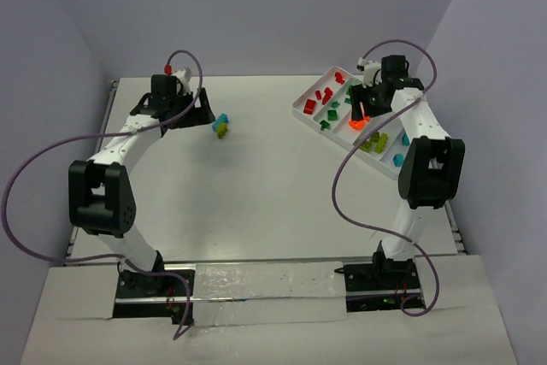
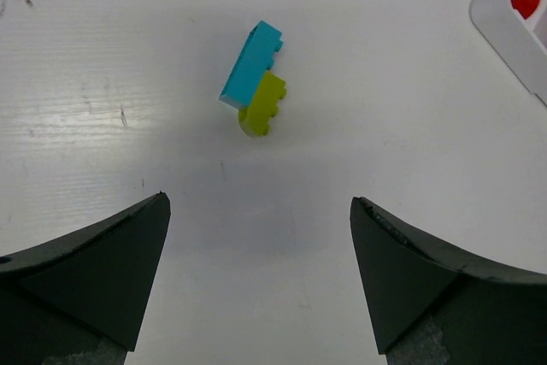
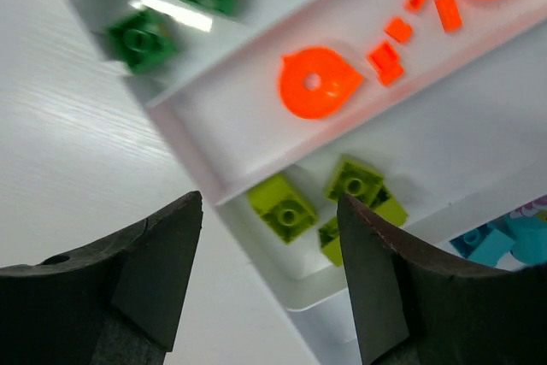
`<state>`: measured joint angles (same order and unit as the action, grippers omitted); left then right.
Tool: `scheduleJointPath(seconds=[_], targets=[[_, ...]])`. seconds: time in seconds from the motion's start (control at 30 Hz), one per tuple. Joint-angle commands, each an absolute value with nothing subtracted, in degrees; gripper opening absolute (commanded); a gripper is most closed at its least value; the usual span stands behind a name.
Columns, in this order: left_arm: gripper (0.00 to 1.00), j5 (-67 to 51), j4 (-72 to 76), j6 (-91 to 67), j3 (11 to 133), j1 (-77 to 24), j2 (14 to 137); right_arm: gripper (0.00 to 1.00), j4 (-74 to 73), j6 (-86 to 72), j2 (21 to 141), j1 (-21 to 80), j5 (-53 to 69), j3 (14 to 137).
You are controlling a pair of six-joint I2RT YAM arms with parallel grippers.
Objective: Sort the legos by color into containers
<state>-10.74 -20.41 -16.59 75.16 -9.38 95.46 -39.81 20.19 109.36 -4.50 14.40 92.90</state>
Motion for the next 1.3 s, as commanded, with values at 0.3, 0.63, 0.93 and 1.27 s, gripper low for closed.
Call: scheduleJointPath(seconds=[0.3,0.63,0.93,1.27], targets=[[0.79,-0.3,-14.8,-9.0,80.8,-16.0,107.4,0.74,-37.2,9.9,93.9,5.2,23.3,90.9],[0.81,-1.1,-11.1,-3.7,86.8,-16.3,114.9,0.75,-36.0,8.1,92.0,7.8,24.3,86.8],[0.62,-1.2,-15.2,-4.6,99.2,-16.8,126.2,0.75,-35.0,8.7,91.1,7.9,23.8,83.2],[0.6,-0.3,-16.3,-3.8,102.7,-16.9,130.9,0.75,-34.5,9.5,91.5,7.9,23.6,81.4]])
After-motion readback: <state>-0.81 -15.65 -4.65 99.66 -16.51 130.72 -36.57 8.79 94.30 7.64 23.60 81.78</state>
